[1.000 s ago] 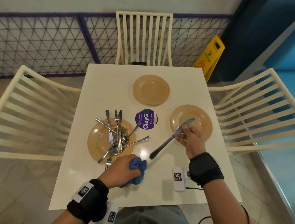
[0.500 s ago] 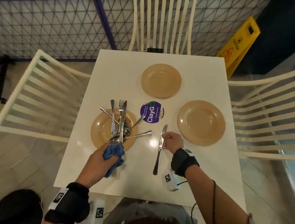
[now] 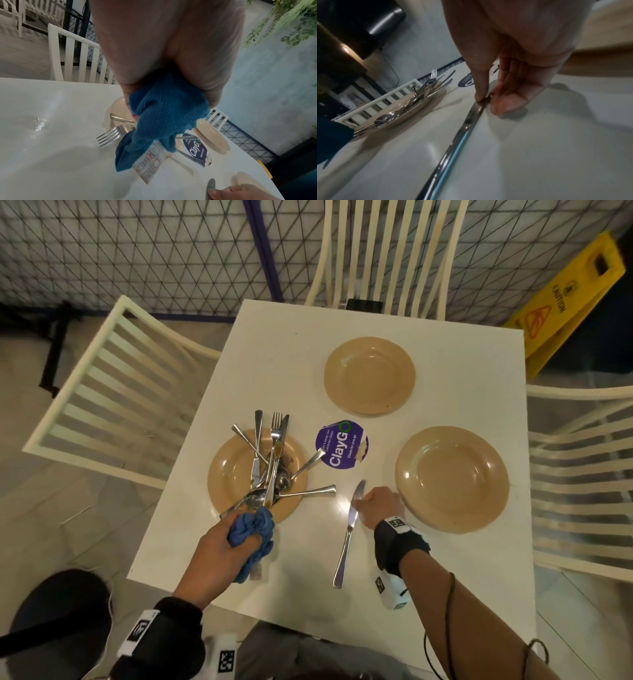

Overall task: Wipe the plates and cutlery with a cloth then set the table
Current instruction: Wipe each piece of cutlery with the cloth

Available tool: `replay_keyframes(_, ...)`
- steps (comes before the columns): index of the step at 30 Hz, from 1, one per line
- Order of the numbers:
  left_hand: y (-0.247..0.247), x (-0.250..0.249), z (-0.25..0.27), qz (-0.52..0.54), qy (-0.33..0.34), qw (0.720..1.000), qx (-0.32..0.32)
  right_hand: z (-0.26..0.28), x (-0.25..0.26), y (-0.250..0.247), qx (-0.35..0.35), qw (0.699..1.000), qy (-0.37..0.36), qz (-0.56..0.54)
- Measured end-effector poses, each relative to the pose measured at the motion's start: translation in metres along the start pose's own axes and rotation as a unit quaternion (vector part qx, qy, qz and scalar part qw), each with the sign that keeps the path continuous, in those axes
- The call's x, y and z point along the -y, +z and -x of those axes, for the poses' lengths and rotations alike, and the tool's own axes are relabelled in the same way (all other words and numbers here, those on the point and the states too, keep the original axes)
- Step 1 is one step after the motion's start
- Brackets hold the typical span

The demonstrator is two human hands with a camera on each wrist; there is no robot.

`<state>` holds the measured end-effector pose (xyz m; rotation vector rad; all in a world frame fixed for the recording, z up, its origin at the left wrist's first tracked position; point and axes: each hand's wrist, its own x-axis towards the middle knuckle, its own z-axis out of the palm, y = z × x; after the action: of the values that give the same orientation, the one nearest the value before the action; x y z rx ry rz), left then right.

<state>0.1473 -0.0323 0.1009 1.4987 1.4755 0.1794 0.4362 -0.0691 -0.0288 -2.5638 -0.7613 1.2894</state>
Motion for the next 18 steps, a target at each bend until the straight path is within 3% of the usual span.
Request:
replay_keyframes(3,-0.006,0.002,-0.005,0.009,0.013,1.0,0.003,0.012,0.011,-0.013,-0.048,0.997,-0.043,0.043)
replay_keyframes(6,-0.015,0.007,-0.012,0.009,0.021,1.0,0.008,0.023,0.029,-0.011,-0.105,0.98,-0.153,0.065)
replay_keyframes(9,-0.024,0.014,-0.022,0.001,0.016,1.0,0.008,0.033,0.056,0.001,-0.072,0.97,-0.219,0.077)
replay_keyframes(13,-0.04,0.029,-0.03,0.015,0.016,1.0,0.014,0.04,0.083,0.01,0.014,0.976,-0.168,0.137)
replay_keyframes(18,-0.069,0.047,-0.034,0.05,0.038,0.998,0.021,0.042,0.09,0.02,0.014,0.982,-0.122,0.143)
